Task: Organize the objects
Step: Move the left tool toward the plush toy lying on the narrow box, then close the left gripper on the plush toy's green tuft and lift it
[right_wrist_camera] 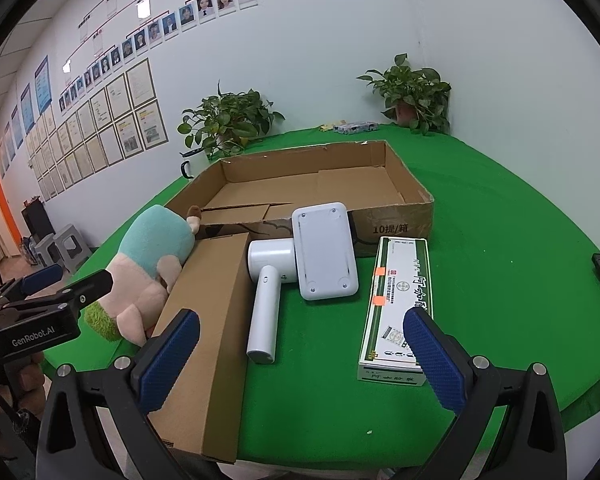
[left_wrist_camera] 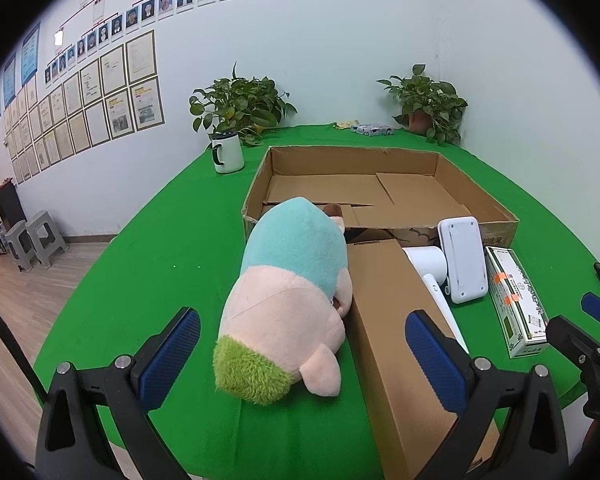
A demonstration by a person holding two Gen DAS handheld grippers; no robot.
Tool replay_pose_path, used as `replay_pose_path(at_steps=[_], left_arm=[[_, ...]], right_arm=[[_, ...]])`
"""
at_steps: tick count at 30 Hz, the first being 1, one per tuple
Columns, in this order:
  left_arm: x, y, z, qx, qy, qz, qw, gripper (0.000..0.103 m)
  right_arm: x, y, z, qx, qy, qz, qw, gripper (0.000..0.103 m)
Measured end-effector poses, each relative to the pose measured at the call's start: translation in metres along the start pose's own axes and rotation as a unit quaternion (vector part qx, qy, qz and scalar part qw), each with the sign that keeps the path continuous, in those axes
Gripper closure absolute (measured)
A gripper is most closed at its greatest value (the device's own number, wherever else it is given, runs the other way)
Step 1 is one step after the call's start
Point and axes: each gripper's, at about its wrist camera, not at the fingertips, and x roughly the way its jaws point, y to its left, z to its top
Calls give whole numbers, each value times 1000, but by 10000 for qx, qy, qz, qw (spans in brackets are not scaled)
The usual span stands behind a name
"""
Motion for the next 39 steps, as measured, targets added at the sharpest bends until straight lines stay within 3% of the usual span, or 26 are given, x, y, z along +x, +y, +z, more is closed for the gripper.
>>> replay_pose_path(at_steps=[17,22,26,30,32,34,39], left_arm=[[2,15,5,-129,101,194,9997,1],[12,40,3,-331,224,120,9991,1],[33,59,-9,-474,545,-424,9965,1],[61,71,-20,-761,976,-1143,9857,4],[75,71,-25,-773,1172,-1410,9800,29],[83,76,-30,-1017,1273,-1841,9693,32],[78,86,-32,-1187,1219,-2002,9649,45]], right_arm=[[19,7,0,-177,193,632,9977,1],[17,22,4,-268,214,1353,9902,1],[14,43,8,-292,286,2318,9719,1],[20,60,14,-209,489,2747,9601,1],[26,71,17,-148,587,2836,9570,1],[34,83,22,-121,707,2810,9570,1],[59,111,34,-118,1040,2719,9566,1]])
